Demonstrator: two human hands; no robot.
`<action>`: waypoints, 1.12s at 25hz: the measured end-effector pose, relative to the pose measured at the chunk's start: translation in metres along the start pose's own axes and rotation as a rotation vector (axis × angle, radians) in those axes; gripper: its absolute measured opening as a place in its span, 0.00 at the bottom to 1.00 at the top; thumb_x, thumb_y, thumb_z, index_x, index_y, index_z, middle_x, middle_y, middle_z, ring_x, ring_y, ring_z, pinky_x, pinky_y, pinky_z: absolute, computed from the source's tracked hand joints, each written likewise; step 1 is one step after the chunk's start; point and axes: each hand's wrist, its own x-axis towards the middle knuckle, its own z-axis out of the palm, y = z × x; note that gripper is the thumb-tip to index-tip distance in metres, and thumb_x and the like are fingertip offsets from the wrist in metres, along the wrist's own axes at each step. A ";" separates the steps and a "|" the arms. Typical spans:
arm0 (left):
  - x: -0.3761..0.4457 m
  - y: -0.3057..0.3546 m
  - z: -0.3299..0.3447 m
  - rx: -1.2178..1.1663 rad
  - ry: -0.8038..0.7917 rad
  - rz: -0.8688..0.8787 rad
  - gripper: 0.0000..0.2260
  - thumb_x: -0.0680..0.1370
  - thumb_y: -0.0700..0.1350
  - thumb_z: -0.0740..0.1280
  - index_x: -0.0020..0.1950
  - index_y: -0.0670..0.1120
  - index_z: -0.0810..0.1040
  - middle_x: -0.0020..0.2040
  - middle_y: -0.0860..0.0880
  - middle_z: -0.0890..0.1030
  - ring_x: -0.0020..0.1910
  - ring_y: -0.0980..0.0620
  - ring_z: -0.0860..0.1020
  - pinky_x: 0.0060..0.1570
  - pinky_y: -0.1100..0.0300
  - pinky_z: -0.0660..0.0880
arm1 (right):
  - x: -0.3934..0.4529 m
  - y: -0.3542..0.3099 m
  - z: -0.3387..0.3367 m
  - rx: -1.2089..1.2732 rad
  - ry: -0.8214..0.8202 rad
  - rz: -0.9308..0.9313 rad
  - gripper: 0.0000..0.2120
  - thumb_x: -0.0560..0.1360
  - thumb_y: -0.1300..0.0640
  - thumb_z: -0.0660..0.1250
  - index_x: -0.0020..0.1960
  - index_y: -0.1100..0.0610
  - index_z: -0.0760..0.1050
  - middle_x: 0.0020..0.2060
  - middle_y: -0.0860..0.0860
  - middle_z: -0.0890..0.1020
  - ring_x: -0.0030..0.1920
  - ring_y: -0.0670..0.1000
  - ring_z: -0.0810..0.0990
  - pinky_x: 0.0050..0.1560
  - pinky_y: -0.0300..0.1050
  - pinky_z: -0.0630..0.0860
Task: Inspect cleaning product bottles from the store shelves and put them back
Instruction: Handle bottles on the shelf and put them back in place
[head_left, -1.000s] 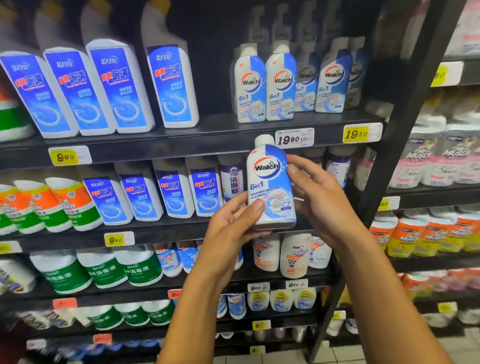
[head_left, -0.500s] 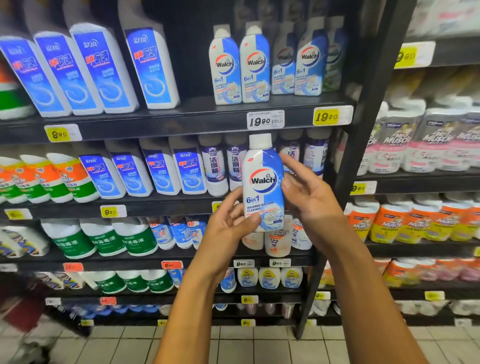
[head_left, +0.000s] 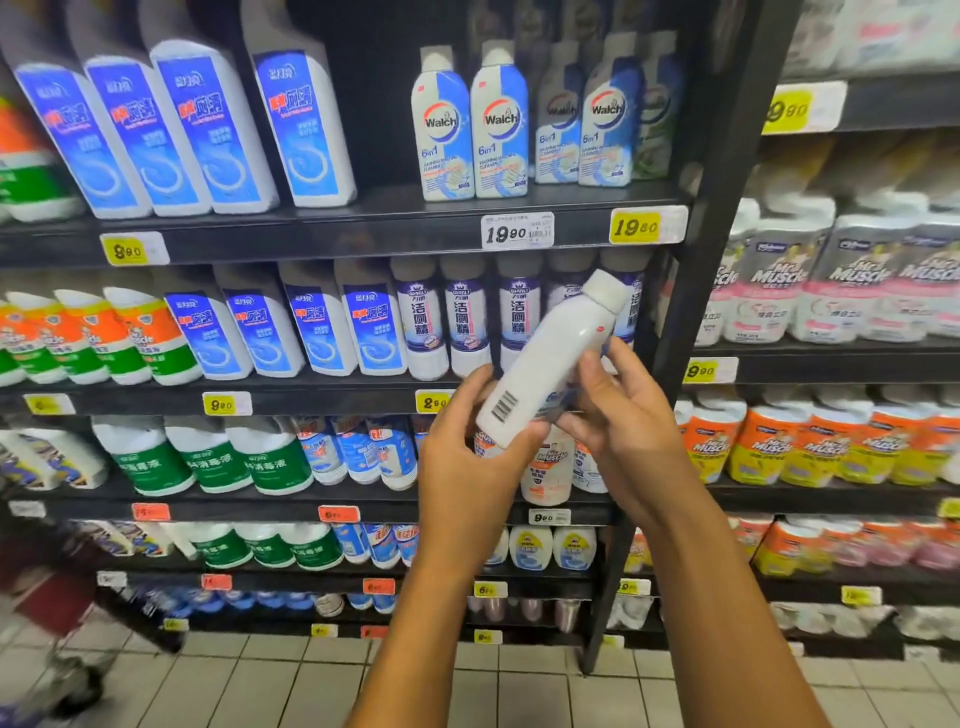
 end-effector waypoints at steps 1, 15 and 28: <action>-0.003 0.001 0.004 0.083 0.064 0.100 0.29 0.68 0.51 0.77 0.67 0.50 0.75 0.57 0.65 0.78 0.58 0.57 0.78 0.57 0.60 0.75 | 0.002 0.001 0.000 0.100 0.029 0.033 0.25 0.77 0.52 0.62 0.72 0.60 0.67 0.62 0.61 0.81 0.62 0.59 0.80 0.56 0.54 0.81; 0.011 -0.012 -0.004 0.337 0.067 0.728 0.25 0.71 0.57 0.75 0.61 0.46 0.74 0.60 0.52 0.75 0.59 0.52 0.74 0.55 0.46 0.73 | 0.019 0.020 0.024 0.431 0.167 0.303 0.24 0.81 0.44 0.55 0.64 0.61 0.77 0.55 0.63 0.84 0.53 0.59 0.85 0.43 0.51 0.83; 0.023 0.004 -0.043 0.007 0.098 0.422 0.22 0.67 0.54 0.77 0.58 0.48 0.79 0.51 0.52 0.80 0.52 0.60 0.79 0.51 0.71 0.72 | 0.032 0.025 0.064 0.150 0.220 0.134 0.22 0.70 0.42 0.66 0.59 0.53 0.79 0.49 0.56 0.87 0.49 0.56 0.87 0.40 0.50 0.83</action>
